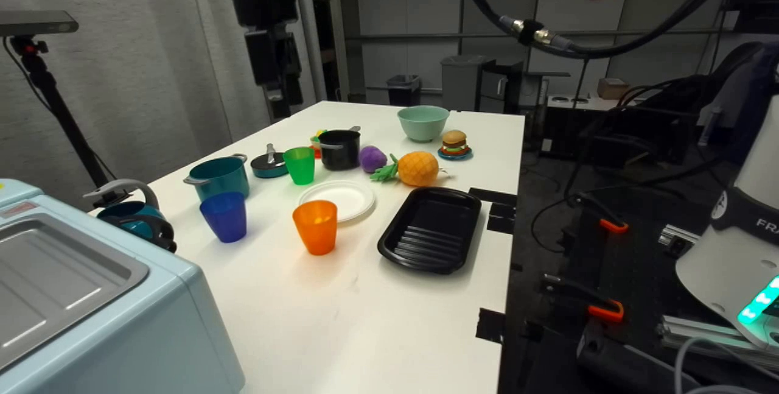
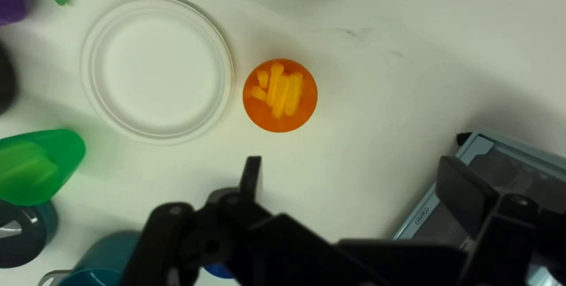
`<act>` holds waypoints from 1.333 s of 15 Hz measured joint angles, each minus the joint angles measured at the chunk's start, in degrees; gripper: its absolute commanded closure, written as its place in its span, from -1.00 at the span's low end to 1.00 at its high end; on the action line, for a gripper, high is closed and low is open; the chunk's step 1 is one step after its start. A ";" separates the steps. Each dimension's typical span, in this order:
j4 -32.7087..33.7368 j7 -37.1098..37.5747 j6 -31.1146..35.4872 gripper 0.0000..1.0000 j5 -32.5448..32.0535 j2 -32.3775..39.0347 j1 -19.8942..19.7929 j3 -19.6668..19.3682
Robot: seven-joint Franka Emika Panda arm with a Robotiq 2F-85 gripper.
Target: Pour the fries out of the orange cup and onto the white plate
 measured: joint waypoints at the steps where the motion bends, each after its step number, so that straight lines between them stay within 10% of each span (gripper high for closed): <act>1: 1.08 0.51 0.63 -1.00 0.00 1.71 0.45 0.34; 20: -2.67 3.80 4.40 -1.00 -1.67 4.30 1.13 0.41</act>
